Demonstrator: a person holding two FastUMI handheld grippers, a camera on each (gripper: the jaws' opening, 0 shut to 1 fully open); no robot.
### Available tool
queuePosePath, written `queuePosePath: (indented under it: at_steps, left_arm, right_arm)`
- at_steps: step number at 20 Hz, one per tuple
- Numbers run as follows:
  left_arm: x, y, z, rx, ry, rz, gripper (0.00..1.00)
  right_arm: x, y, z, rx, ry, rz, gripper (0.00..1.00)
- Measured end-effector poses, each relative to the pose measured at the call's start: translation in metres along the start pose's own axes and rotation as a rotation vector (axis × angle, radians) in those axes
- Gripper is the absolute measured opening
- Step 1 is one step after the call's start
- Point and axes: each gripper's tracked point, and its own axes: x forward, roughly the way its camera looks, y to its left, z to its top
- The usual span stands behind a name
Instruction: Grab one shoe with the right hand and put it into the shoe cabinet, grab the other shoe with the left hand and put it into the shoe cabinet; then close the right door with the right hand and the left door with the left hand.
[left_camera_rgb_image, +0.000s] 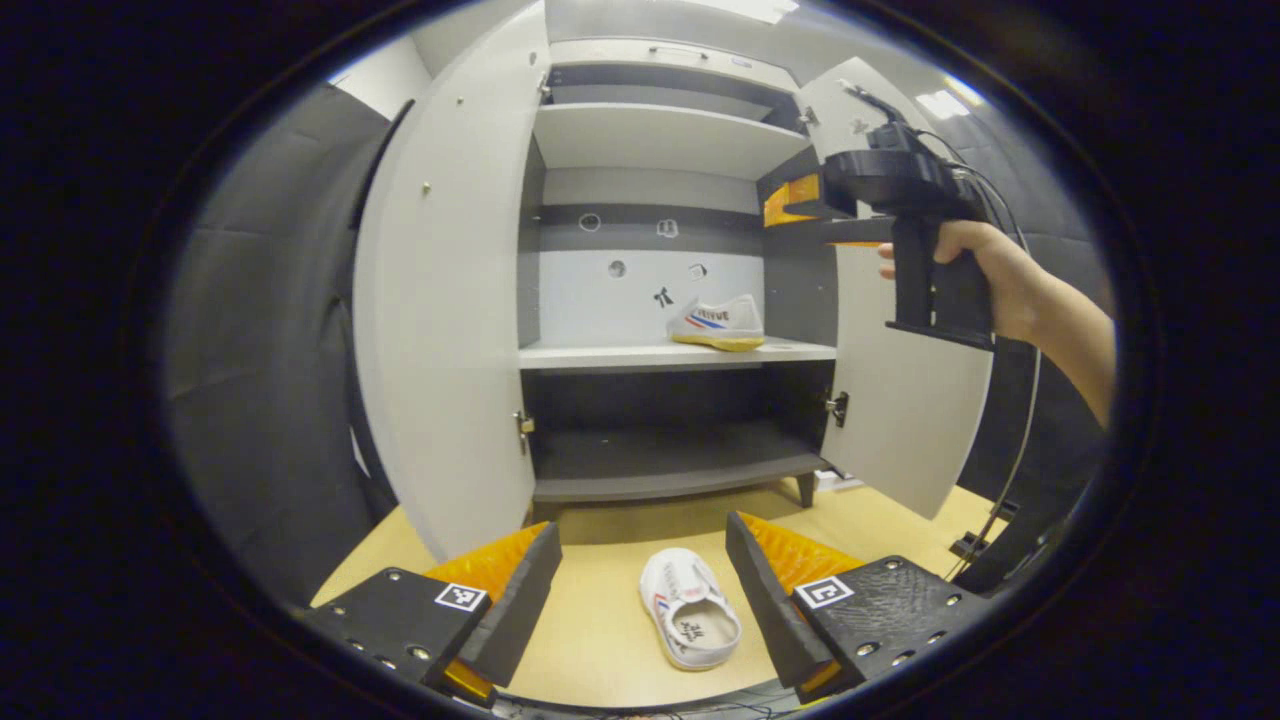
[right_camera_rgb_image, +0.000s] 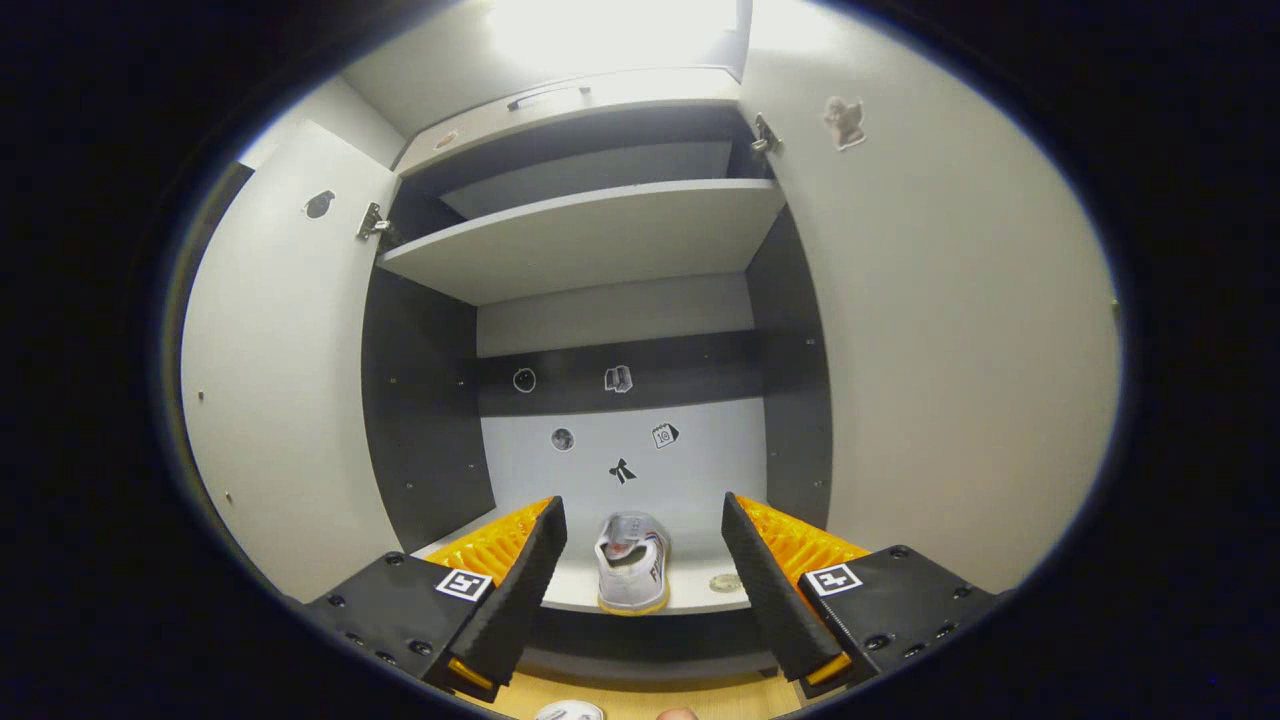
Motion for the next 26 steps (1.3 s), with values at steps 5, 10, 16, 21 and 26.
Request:
queuePosePath:
  at_steps: [5,10,16,21,26]
  left_arm:
    - [0.033,-0.013,-0.028,-0.03,0.087,-0.051,0.96]
    - [0.061,-0.008,-0.073,-0.064,0.199,-0.045,0.96]
    - [0.089,0.001,-0.129,-0.081,0.317,-0.025,0.96]
    - [0.107,-0.001,-0.178,-0.068,0.447,-0.04,0.95]
    - [0.115,-0.013,-0.223,-0.097,0.581,-0.063,0.91]
  right_arm:
    - [-0.051,-0.015,-0.028,-0.035,0.043,-0.011,0.98]
    - [-0.089,-0.027,-0.06,-0.061,0.114,-0.032,0.98]
    - [-0.12,-0.036,-0.075,-0.097,0.155,-0.062,0.98]
    - [-0.132,-0.043,-0.084,-0.1,0.189,-0.077,0.98]
    - [-0.139,-0.043,-0.096,-0.102,0.225,-0.074,0.98]
